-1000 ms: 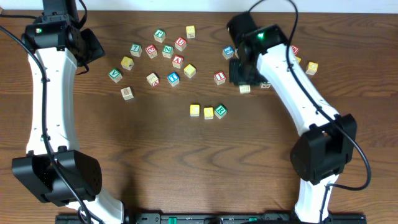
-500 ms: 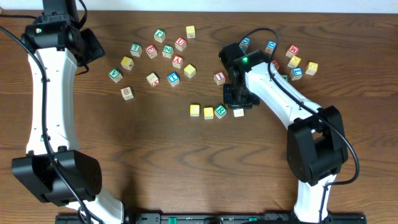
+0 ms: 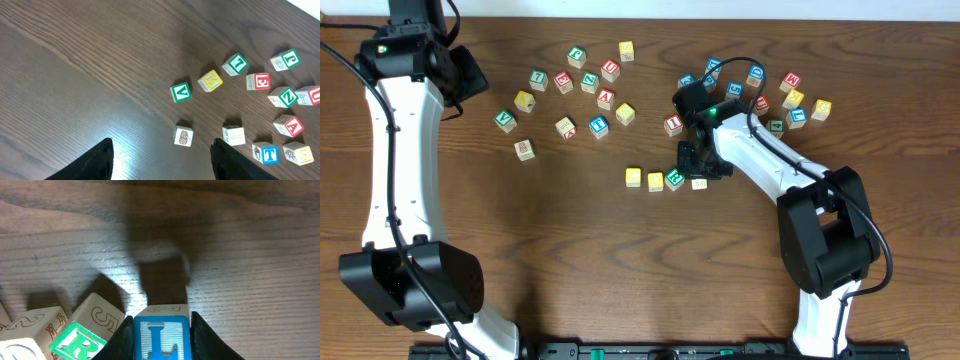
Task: Spell out CORL
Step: 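Carry the L block and lower it right of the green R block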
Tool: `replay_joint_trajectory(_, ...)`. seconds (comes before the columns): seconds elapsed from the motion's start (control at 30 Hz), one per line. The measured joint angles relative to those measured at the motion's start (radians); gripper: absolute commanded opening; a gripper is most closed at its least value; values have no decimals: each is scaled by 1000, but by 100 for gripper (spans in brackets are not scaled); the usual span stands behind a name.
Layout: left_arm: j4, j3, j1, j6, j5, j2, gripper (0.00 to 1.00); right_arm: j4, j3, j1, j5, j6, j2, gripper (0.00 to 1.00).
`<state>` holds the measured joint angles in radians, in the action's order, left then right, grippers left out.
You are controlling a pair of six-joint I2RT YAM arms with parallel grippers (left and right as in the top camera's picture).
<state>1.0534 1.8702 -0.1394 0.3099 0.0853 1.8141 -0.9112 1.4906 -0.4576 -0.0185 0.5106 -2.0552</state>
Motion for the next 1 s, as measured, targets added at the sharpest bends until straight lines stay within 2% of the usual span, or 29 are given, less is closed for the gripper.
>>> replay_joint_trajectory(0.33, 0, 0, 0, 0, 0, 0, 61, 5, -1, 0, 0, 2, 0, 29)
replay_joint_trajectory(0.6, 0, 0, 0, 0, 0, 0, 62, 3, -1, 0, 0, 7, 0, 39)
replay_joint_trajectory(1.0, -2, 0, 0, 0, 0, 0, 62, -28, 15, 0, 5, -32, 0, 43)
